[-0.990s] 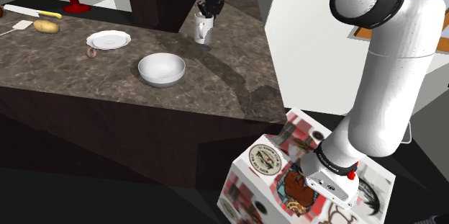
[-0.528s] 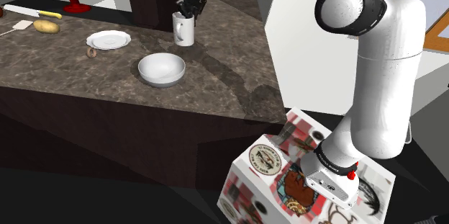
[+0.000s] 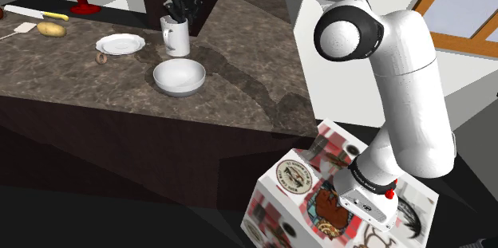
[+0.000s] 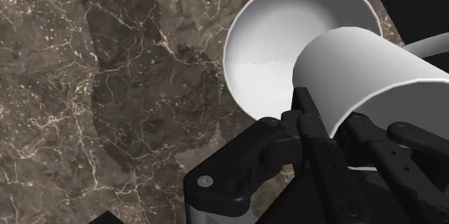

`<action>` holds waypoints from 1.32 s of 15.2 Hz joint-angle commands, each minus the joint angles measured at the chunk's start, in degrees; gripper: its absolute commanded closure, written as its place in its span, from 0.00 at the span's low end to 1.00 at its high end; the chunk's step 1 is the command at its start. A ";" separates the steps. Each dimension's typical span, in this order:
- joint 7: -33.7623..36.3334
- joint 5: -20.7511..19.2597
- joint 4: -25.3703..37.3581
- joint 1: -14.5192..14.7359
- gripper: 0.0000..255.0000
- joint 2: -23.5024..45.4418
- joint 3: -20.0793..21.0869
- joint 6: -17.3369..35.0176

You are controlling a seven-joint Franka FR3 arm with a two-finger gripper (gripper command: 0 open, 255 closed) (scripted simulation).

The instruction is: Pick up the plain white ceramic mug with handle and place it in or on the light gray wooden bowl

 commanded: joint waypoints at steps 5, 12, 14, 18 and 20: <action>0.74 0.06 -9.52 0.43 1.00 -2.94 0.13 6.66; 0.59 0.15 -18.53 0.21 1.00 -5.06 0.14 13.55; 0.55 0.16 -20.52 0.17 1.00 -5.33 0.14 15.27; 0.50 0.17 -23.06 0.12 1.00 -5.54 0.13 17.59; 0.50 0.17 -23.05 0.12 1.00 -5.54 0.13 17.59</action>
